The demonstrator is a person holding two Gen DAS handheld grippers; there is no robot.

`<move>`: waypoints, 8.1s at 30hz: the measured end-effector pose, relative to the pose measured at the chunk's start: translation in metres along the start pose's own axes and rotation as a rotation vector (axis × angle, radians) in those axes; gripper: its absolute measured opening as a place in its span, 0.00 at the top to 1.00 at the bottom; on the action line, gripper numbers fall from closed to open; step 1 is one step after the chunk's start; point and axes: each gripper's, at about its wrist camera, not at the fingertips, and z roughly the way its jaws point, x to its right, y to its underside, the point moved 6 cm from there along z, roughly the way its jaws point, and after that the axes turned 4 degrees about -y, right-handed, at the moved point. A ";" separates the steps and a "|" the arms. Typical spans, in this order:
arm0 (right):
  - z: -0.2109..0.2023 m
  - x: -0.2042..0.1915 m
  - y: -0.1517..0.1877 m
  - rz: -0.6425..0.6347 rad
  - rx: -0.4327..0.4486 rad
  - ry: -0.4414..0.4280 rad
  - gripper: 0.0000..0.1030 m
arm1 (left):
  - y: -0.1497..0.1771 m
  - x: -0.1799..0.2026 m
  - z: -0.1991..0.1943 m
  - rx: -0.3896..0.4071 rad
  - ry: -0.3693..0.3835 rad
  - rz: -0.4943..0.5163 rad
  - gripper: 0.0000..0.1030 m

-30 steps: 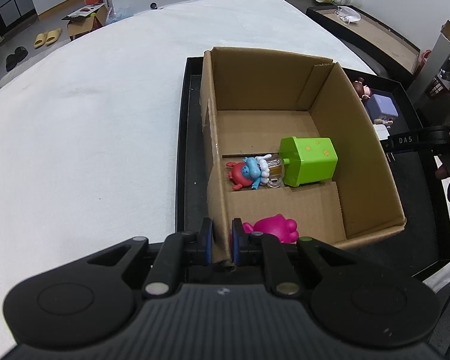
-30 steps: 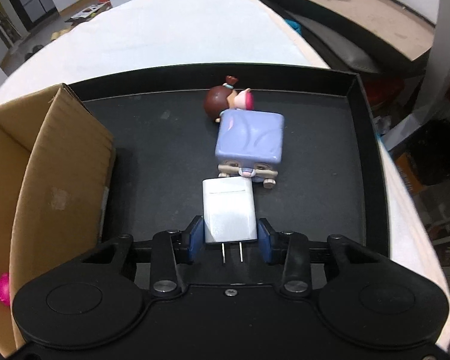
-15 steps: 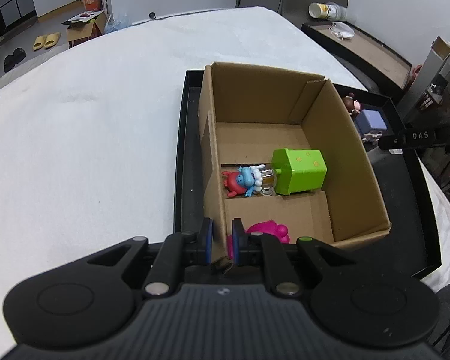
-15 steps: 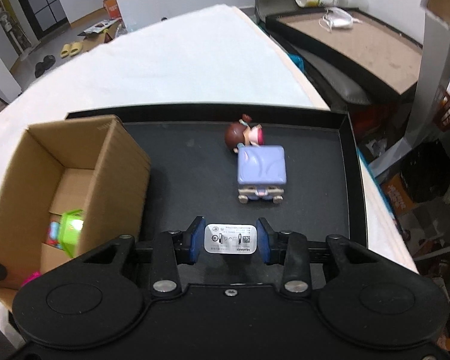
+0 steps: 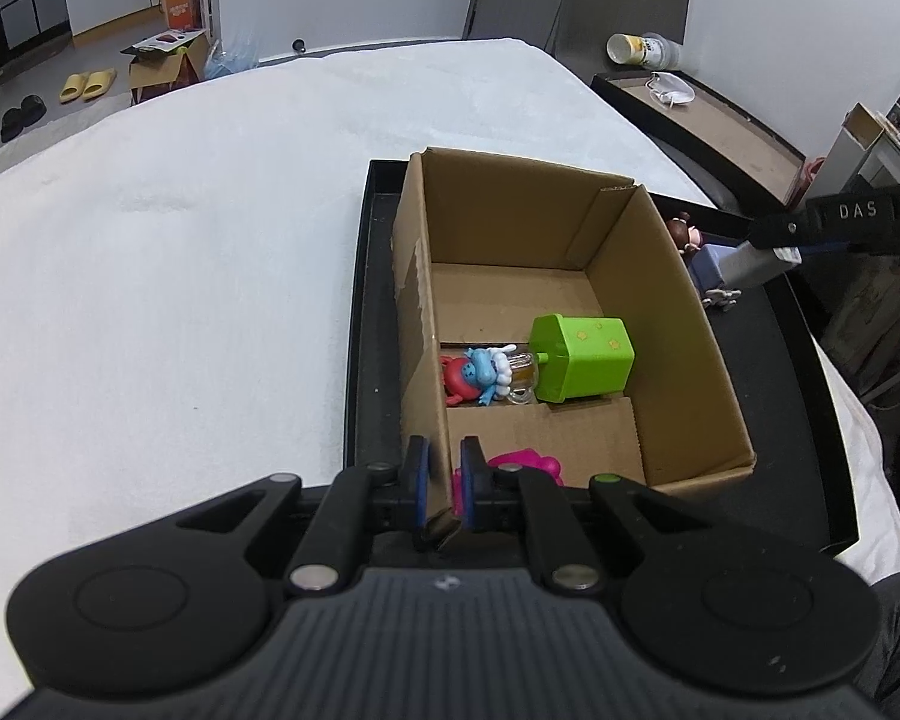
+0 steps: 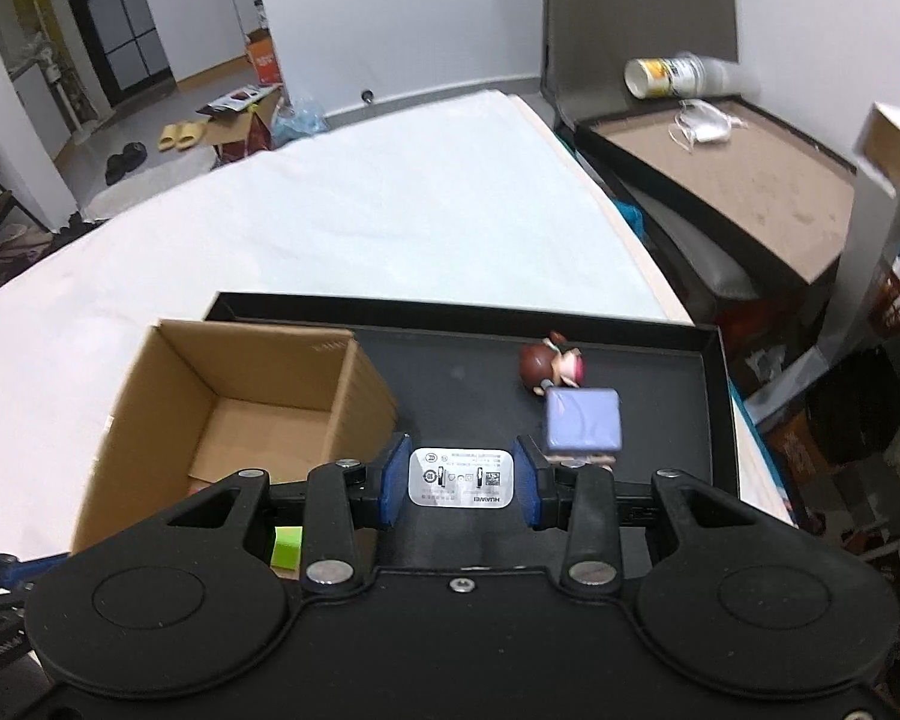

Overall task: Organize rigid objects
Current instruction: 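Carry the white charger into the box and open the right gripper, then move the right gripper to the lavender cube figure and grasp it, then carry the lavender cube figure into the box and open the right gripper, then move the right gripper to the brown-haired doll and grasp it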

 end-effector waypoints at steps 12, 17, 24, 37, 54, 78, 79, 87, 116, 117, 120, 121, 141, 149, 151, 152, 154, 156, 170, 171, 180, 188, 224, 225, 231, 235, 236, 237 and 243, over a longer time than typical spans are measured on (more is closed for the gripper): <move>-0.004 -0.040 -0.019 -0.050 0.024 -0.001 0.65 | 0.001 -0.006 0.003 -0.008 0.020 -0.010 0.90; -0.004 -0.058 -0.024 -0.077 0.024 -0.014 0.65 | 0.000 -0.008 0.004 -0.006 0.045 -0.016 0.90; 0.005 -0.085 -0.024 -0.102 -0.009 -0.041 0.65 | 0.000 -0.013 0.004 0.000 0.079 -0.039 0.90; 0.026 -0.126 -0.031 -0.138 -0.054 -0.090 0.64 | 0.001 -0.015 0.001 0.009 0.089 -0.042 0.90; 0.009 -0.105 -0.033 -0.130 -0.019 -0.085 0.45 | 0.001 -0.013 0.000 0.010 0.073 -0.033 0.90; 0.015 -0.010 -0.017 -0.016 -0.017 -0.058 0.38 | 0.000 -0.004 0.007 -0.015 -0.011 0.005 0.90; 0.016 -0.007 -0.016 -0.012 -0.018 -0.058 0.38 | 0.000 -0.003 0.007 -0.016 -0.014 0.005 0.90; 0.025 0.022 -0.012 0.027 -0.014 -0.020 0.23 | 0.000 0.000 0.011 -0.029 -0.042 0.020 0.90; 0.096 0.079 0.008 0.098 -0.136 0.094 0.18 | -0.001 0.006 0.019 -0.054 -0.090 0.032 0.90; 0.097 0.079 0.008 0.096 -0.137 0.094 0.18 | -0.001 0.005 0.018 -0.054 -0.090 0.034 0.90; 0.100 0.078 0.009 0.084 -0.143 0.087 0.50 | -0.001 0.005 0.018 -0.054 -0.091 0.035 0.90; 0.101 0.078 0.009 0.094 -0.158 0.071 0.58 | -0.001 0.005 0.018 -0.054 -0.091 0.035 0.90; 0.048 0.052 0.006 0.076 -0.113 0.061 0.58 | 0.000 0.003 0.010 -0.028 -0.063 0.014 0.90; 0.026 0.036 -0.010 0.081 -0.068 0.029 0.58 | 0.001 0.001 0.005 -0.011 -0.046 0.011 0.90; 0.020 0.031 -0.014 0.077 -0.058 0.024 0.58 | 0.001 0.000 0.005 -0.011 -0.042 0.007 0.90; 0.018 0.028 -0.017 0.073 -0.053 0.024 0.58 | 0.001 0.001 0.005 -0.010 -0.043 0.009 0.90; 0.012 0.021 -0.022 0.061 -0.040 0.025 0.58 | 0.002 0.001 0.004 -0.007 -0.051 0.013 0.90; 0.008 0.014 -0.027 0.053 -0.029 0.021 0.58 | 0.002 0.000 0.003 -0.004 -0.049 0.014 0.90; -0.004 -0.038 -0.039 0.004 -0.013 -0.019 0.58 | 0.002 -0.004 0.000 0.018 -0.004 0.012 0.90; -0.004 -0.042 -0.038 -0.004 -0.015 -0.022 0.58 | 0.002 -0.004 -0.001 0.020 0.001 0.011 0.90; 0.002 -0.079 -0.037 -0.043 -0.037 -0.037 0.58 | 0.003 -0.006 -0.002 0.031 0.034 0.004 0.90; 0.010 -0.106 -0.032 -0.073 -0.051 -0.059 0.58 | 0.002 -0.010 -0.002 0.030 0.038 0.000 0.90; 0.020 0.034 -0.004 0.118 0.005 0.005 0.24 | 0.002 0.003 0.009 -0.009 -0.046 0.037 0.90; 0.021 0.038 -0.003 0.120 0.005 0.002 0.21 | 0.002 0.004 0.010 -0.012 -0.052 0.038 0.90; 0.038 0.055 -0.006 0.133 0.013 -0.013 0.20 | 0.002 0.008 0.014 -0.023 -0.089 0.051 0.91; 0.054 0.063 -0.010 0.156 0.016 -0.018 0.20 | 0.002 0.009 0.017 -0.032 -0.108 0.058 0.91; 0.059 0.065 -0.011 0.159 0.014 -0.022 0.20 | 0.002 0.009 0.017 -0.034 -0.113 0.057 0.91; 0.064 0.066 -0.011 0.159 0.011 -0.027 0.20 | 0.002 0.009 0.018 -0.035 -0.116 0.056 0.91; 0.088 0.069 -0.015 0.126 -0.008 -0.036 0.20 | 0.000 0.010 0.022 -0.052 -0.140 0.048 0.91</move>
